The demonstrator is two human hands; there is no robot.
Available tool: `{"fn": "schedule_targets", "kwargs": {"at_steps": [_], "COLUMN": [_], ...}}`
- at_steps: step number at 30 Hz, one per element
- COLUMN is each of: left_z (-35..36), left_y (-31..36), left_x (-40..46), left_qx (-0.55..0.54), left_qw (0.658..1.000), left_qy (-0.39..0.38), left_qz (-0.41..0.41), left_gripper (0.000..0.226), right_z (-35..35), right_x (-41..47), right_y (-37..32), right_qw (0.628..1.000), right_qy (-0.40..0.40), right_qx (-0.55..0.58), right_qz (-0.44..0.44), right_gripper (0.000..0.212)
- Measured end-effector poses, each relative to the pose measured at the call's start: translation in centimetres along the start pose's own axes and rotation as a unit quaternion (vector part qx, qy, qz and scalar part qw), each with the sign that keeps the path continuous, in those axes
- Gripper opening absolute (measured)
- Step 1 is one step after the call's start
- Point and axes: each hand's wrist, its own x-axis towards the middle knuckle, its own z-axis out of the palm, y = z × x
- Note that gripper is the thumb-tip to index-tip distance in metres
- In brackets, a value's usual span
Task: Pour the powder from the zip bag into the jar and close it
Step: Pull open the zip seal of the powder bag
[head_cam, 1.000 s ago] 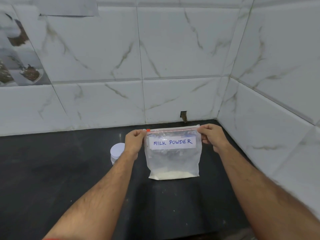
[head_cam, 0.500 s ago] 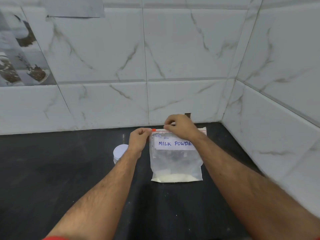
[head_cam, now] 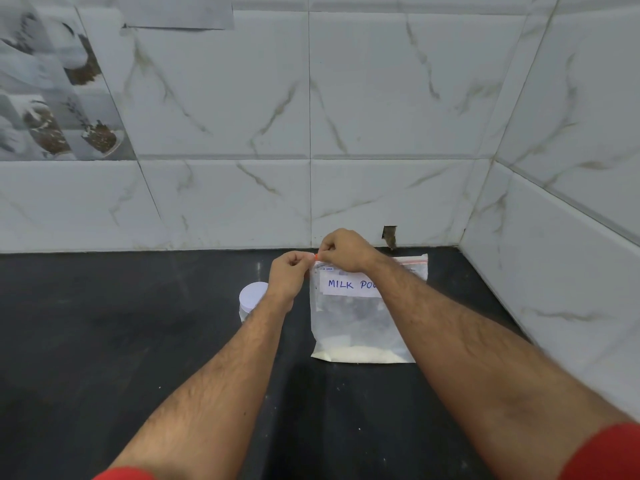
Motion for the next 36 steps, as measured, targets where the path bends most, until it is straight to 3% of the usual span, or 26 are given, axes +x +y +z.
{"fn": "schedule_targets", "kwargs": {"at_steps": [14, 36], "left_z": [0.1, -0.2], "left_y": [0.1, -0.1], "left_x": [0.9, 1.6], "left_qx": [0.076, 0.091], "left_qw": [0.997, 0.995], "left_qy": [0.015, 0.028], "left_qz": [-0.003, -0.016], "left_gripper": [0.016, 0.013], "right_z": [-0.2, -2.0], "right_x": [-0.1, -1.7], "right_y": [0.6, 3.9], "right_qw": [1.000, 0.999], "right_qy": [0.008, 0.033], "right_qx": [-0.017, -0.025], "right_qz": [0.000, 0.019], "right_gripper": [0.013, 0.016]}}
